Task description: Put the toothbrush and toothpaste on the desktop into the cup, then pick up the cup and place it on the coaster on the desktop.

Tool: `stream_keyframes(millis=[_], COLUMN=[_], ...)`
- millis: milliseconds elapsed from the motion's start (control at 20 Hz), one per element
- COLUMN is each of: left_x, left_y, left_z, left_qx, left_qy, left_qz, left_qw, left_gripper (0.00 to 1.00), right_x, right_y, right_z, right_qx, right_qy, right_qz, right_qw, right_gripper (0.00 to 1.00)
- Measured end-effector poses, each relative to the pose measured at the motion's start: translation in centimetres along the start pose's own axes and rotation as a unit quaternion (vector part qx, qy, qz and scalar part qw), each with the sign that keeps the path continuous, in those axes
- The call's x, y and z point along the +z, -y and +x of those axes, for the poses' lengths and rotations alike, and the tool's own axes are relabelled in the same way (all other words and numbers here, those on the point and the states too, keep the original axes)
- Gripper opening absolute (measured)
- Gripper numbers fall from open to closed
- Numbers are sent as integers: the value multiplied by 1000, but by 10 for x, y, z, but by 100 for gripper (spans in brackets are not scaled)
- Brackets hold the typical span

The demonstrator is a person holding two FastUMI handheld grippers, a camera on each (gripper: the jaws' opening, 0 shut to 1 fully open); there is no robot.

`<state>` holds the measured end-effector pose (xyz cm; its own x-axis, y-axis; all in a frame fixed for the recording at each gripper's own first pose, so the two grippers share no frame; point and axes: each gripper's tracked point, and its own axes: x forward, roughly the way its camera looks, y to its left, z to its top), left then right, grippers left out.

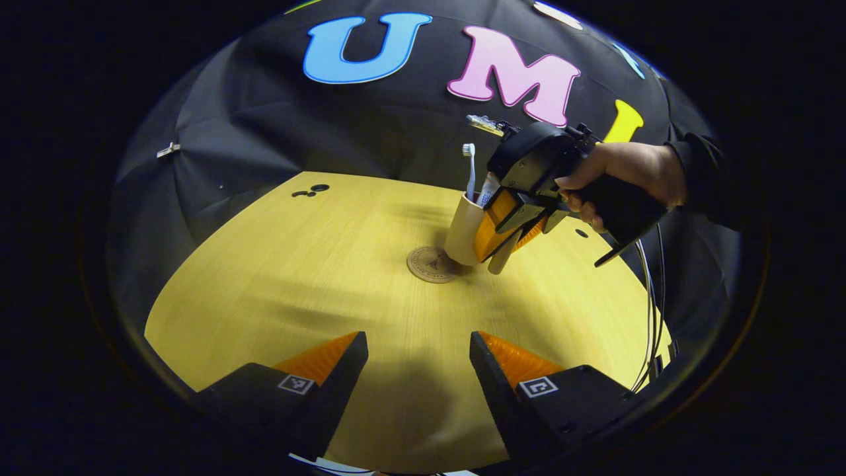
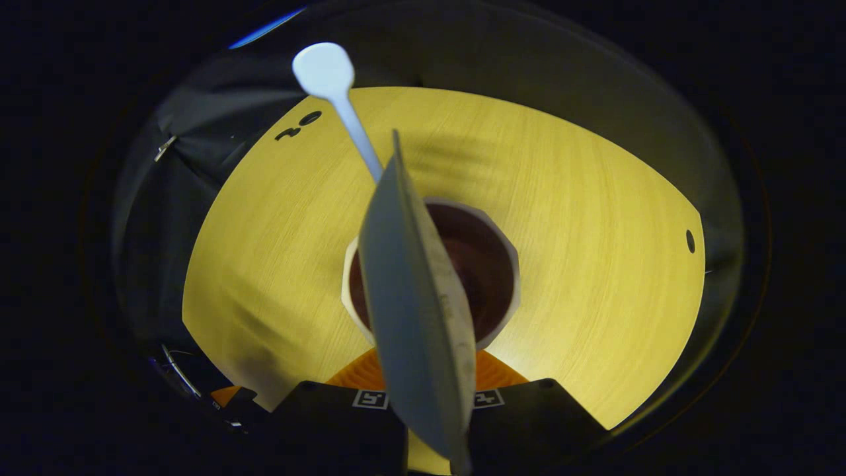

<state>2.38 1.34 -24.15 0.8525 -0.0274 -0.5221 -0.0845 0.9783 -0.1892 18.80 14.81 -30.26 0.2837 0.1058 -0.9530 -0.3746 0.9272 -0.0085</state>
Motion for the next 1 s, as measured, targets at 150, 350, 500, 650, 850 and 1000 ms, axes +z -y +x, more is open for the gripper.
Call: stream_keyframes(millis=[150,350,500,650,850,1000], left_x=[-2,-4,-3,-6,-5,-6], left_y=[-2,-6,-10,-16,-19,-21], left_z=[-2,0,0,0,-2,-3], left_qx=[7,13,21,28,36,42], left_qy=[-1,-2,-2,-2,1,0], left_qz=[-7,-3,-7,-19,-28,-28], left_qw=[1000,1000,1000,999,999,999], left_gripper=[97,96,97,96,97,96], right_x=[2,1,1,1,-2,-3], right_y=[-12,-21,-24,-22,-28,-31], right_z=[9,14,16,17,16,11], right_qx=[5,3,-6,-9,4,25], right_qy=[-7,-18,-15,-16,-19,-21], right_qz=[-8,-17,-28,-27,-25,-9], right_qw=[1000,1000,999,999,1000,999], right_gripper=[28,22,22,23,43,80])
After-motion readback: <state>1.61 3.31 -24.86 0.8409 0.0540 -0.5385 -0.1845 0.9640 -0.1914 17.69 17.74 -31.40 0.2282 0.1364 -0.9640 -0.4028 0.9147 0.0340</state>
